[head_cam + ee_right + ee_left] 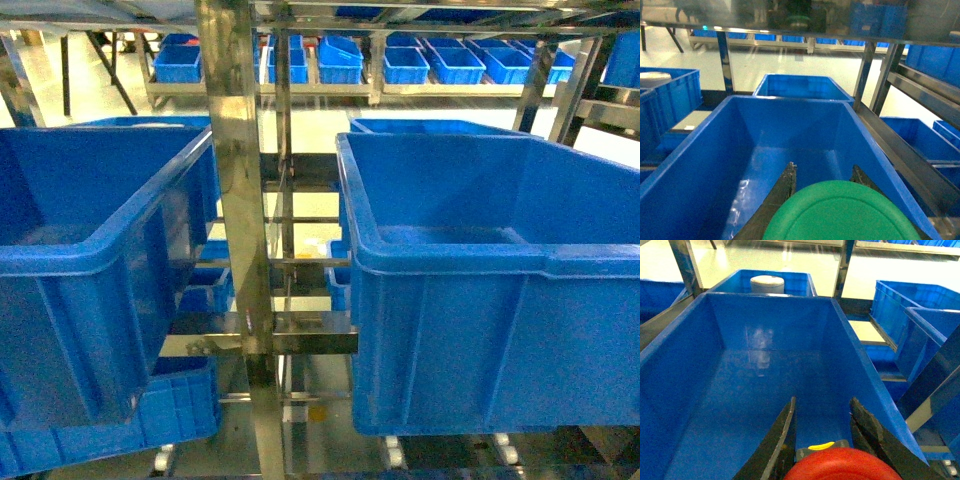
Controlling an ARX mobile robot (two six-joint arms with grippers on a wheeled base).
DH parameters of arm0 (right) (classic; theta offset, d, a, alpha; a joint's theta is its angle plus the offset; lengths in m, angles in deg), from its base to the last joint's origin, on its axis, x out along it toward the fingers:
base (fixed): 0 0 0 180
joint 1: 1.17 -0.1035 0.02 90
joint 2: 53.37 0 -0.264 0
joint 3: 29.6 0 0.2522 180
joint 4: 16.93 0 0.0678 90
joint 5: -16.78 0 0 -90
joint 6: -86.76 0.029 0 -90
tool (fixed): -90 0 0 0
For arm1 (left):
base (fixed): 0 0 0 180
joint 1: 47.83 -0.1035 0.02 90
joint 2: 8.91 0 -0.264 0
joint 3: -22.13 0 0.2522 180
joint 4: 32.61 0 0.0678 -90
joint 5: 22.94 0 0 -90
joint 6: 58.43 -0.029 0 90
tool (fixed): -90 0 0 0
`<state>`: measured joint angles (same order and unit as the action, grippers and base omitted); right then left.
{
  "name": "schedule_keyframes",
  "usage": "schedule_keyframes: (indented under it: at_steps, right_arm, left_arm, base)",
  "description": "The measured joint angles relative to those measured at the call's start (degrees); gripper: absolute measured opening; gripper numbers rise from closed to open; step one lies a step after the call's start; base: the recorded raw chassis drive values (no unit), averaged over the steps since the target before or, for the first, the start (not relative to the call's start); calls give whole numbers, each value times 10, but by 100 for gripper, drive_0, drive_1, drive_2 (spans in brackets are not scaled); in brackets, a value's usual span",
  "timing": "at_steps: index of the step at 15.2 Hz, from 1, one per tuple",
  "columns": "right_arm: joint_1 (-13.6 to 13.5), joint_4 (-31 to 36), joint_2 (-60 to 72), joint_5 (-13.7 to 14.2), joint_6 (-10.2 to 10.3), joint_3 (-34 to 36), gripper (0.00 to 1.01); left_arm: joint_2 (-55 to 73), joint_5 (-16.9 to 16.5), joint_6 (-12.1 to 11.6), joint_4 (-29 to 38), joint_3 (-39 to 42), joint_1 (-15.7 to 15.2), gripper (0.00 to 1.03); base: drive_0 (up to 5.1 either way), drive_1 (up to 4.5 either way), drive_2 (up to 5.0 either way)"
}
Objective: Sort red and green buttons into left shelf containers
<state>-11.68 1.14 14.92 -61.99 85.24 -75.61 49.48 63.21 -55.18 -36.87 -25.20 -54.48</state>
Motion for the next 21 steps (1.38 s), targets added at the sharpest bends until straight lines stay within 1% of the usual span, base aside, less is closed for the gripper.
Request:
schedule_keyframes:
  at_steps: [1, 2, 3, 4, 5, 6, 7, 8, 9, 10, 11, 12, 13, 14, 15, 16, 17, 18, 19, 21]
  right_arm:
    - [2, 8, 42, 1, 8, -32, 26]
    - [5, 9, 53, -1, 11, -39, 26]
    - [10, 6, 78, -7, 21, -57, 26]
    - [17, -26, 110, -16, 43, -81, 26]
    - [24, -45, 150, -24, 74, -104, 26]
    - [28, -34, 191, -21, 90, -129, 26]
    - [30, -25, 225, -16, 97, -157, 26]
    - [30, -4, 244, -10, 93, -172, 26]
    - [30, 16, 251, -9, 82, -174, 36]
    - [31, 37, 250, -3, 73, -166, 48]
    - [36, 61, 235, 3, 59, -139, 61]
    - [43, 91, 207, 16, 42, -96, 74]
    - [50, 137, 169, 34, 19, -51, 87]
    - [50, 179, 118, 40, -9, -14, 99]
    - [49, 176, 43, 36, -43, 20, 98]
    - [39, 144, -41, 28, -76, 53, 98]
    - [25, 96, -133, 22, -100, 83, 98]
    - [15, 71, -194, 32, -107, 101, 98]
    - [11, 46, -228, 47, -104, 109, 98]
    - [11, 44, -222, 49, -103, 109, 98]
  left_arm:
    - [0, 0, 0, 0, 0, 0, 30]
    - [0, 0, 0, 0, 0, 0, 30]
    - [0, 0, 0, 0, 0, 0, 30]
    - [0, 0, 0, 0, 0, 0, 30]
    - [0, 0, 0, 0, 0, 0, 30]
    - [0, 0, 0, 0, 0, 0, 30]
    - [0, 0, 0, 0, 0, 0, 30]
    - [0, 0, 0, 0, 0, 0, 30]
    - [0, 0, 0, 0, 0, 0, 30]
    - [0, 0, 0, 0, 0, 0, 30]
    - [0, 0, 0, 0, 0, 0, 30]
    - [0, 0, 0, 0, 0, 0, 30]
    - [0, 0, 0, 0, 0, 0, 29]
    - [0, 0, 0, 0, 0, 0, 29]
    - [0, 0, 0, 0, 0, 0, 29]
    - [0, 0, 0, 0, 0, 0, 29]
    - [0, 0, 0, 0, 0, 0, 29]
    - [0, 0, 0, 0, 0, 0, 29]
    - [0, 0, 0, 0, 0, 0, 29]
    - [0, 0, 0, 0, 0, 0, 29]
  base:
    - [0, 0, 0]
    - [0, 0, 0]
    - [0, 0, 0]
    - [0, 0, 0]
    - [0, 0, 0]
    - [0, 0, 0]
    - [0, 0, 0]
    - [0, 0, 0]
    - [0, 0, 0]
    - [0, 0, 0]
    - [0, 0, 0]
    - [0, 0, 0]
    - [0, 0, 0]
    - [0, 0, 0]
    - [0, 0, 0]
    - [0, 0, 0]
    - [0, 0, 0]
    - [0, 0, 0]
    - [0, 0, 0]
    - [0, 0, 0]
